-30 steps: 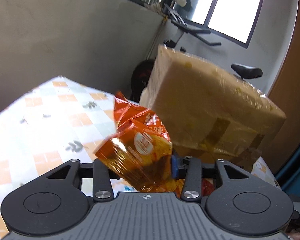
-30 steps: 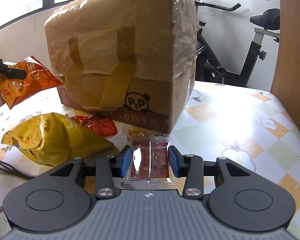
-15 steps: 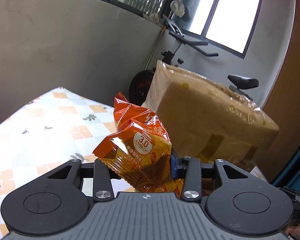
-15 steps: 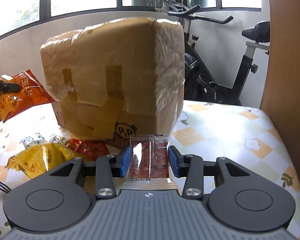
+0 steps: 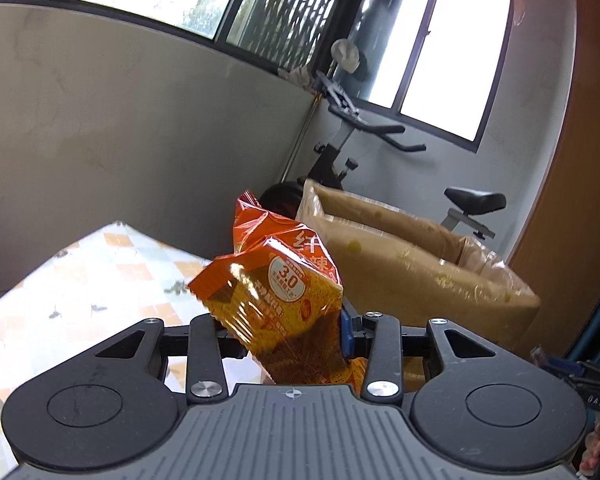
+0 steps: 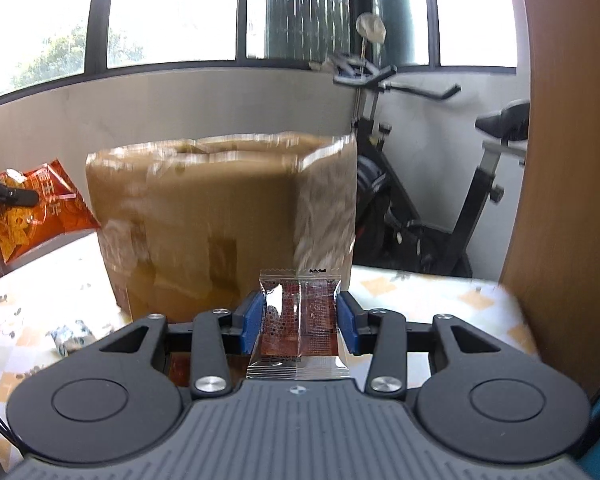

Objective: Organize snacks
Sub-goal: 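Carry the orange chip bag and jerky packet up to the box with both tools, then open both tools over the box to drop the two packets in, then withdraw both open tools from above the box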

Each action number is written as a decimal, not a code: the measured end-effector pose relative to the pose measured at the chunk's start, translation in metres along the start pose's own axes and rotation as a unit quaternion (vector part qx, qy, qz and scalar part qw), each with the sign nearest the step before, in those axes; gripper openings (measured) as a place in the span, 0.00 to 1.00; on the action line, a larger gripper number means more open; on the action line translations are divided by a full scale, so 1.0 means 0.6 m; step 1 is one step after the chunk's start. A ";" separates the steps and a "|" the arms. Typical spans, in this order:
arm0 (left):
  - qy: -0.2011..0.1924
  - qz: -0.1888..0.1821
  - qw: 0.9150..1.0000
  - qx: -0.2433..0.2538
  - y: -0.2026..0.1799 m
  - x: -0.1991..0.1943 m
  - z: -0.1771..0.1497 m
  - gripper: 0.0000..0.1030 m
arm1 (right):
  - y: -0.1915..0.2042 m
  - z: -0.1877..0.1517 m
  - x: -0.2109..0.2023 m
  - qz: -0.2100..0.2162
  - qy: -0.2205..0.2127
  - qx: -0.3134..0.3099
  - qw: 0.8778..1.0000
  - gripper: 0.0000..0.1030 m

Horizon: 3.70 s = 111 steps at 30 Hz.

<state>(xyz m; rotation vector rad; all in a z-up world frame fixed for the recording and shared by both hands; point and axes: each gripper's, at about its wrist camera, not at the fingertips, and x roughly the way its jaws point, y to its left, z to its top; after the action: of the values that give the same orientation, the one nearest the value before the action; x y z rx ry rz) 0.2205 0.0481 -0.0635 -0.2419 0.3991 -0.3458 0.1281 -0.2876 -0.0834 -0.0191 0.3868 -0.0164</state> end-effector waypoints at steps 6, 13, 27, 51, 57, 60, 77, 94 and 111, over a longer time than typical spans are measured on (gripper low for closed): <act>-0.029 -0.010 0.999 0.010 -0.015 -0.004 0.030 0.39 | 0.004 0.053 -0.016 -0.003 -0.051 -0.013 0.999 0.42; -0.050 -0.020 0.998 0.017 -0.028 -0.009 0.048 0.38 | 0.015 0.108 -0.018 0.006 -0.107 -0.023 0.994 0.42; -0.102 -0.038 0.994 0.032 -0.067 0.019 0.108 0.34 | 0.068 0.156 0.091 0.055 -0.092 -0.068 0.992 0.42; 0.047 -0.062 0.994 0.072 -0.154 0.256 0.158 0.73 | 0.072 0.167 0.195 0.049 0.010 -0.041 0.998 0.62; 0.036 -0.063 0.995 0.070 -0.151 0.253 0.170 0.73 | 0.073 0.164 0.188 0.044 0.008 -0.035 0.998 0.65; 0.035 -0.063 0.995 0.073 -0.157 0.250 0.172 0.73 | 0.074 0.165 0.183 0.046 0.007 -0.042 0.998 0.65; 0.036 -0.054 0.994 0.093 -0.105 0.157 0.141 0.73 | 0.097 0.154 0.126 0.026 -0.011 -0.027 0.999 0.65; 0.089 -0.036 0.992 0.082 -0.051 0.068 0.011 0.73 | 0.161 0.075 0.041 0.041 -0.019 -0.001 0.999 0.65; 0.133 0.001 0.990 0.053 -0.020 0.069 -0.085 0.73 | 0.220 -0.041 0.112 0.053 0.127 0.029 0.990 0.72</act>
<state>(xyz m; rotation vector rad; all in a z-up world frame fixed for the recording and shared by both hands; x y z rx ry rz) 0.2319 0.0136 -0.1194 -0.0915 0.6410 -0.3982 0.1825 -0.1573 -0.1346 0.0624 0.6422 0.0757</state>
